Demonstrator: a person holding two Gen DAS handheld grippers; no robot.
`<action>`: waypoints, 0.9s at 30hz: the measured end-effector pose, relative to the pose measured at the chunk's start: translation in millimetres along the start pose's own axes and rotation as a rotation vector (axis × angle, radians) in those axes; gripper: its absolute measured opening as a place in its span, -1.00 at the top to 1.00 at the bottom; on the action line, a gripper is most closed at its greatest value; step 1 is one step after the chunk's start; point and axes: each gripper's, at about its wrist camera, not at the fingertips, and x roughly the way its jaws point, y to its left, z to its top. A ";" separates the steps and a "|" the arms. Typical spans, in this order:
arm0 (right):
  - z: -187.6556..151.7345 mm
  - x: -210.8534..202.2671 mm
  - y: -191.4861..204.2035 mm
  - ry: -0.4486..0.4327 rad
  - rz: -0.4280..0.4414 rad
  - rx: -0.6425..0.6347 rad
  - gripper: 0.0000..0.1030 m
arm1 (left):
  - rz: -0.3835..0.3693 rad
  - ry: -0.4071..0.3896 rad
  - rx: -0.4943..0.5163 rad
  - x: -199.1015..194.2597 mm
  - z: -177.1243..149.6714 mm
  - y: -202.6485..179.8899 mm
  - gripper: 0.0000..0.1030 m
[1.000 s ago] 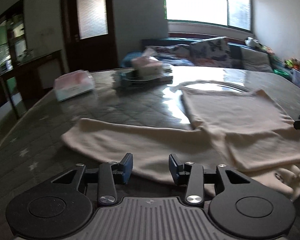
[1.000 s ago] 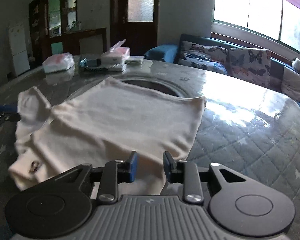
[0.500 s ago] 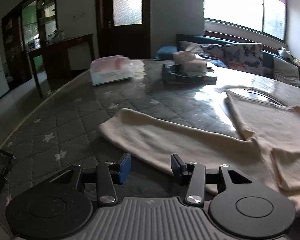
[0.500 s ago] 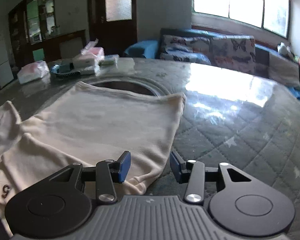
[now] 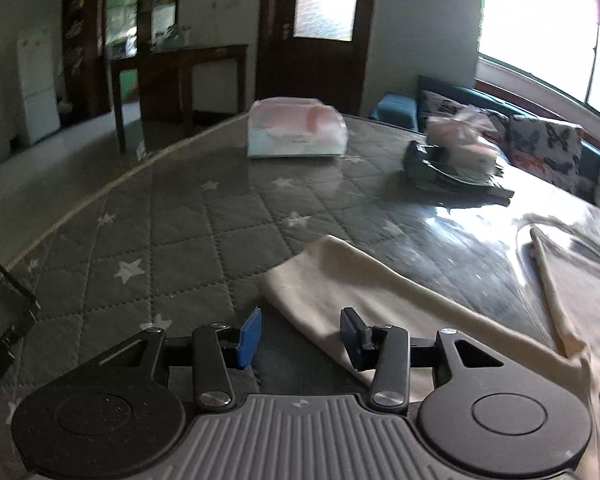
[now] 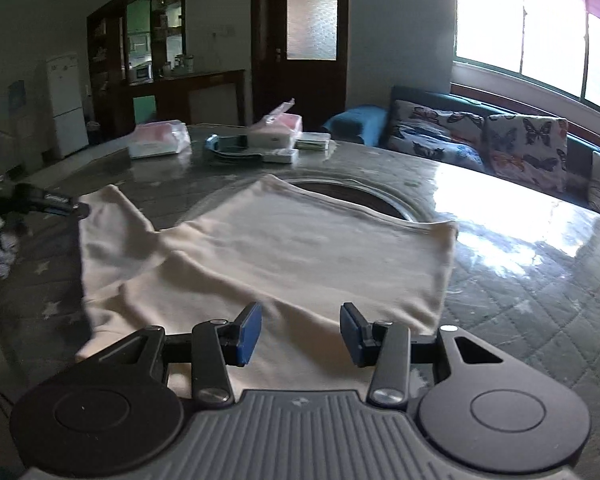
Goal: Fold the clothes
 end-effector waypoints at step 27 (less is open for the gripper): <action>-27.3 -44.8 -22.7 -0.070 -0.033 0.132 0.16 | -0.536 -0.161 0.231 -127.7 -10.1 -150.9 0.92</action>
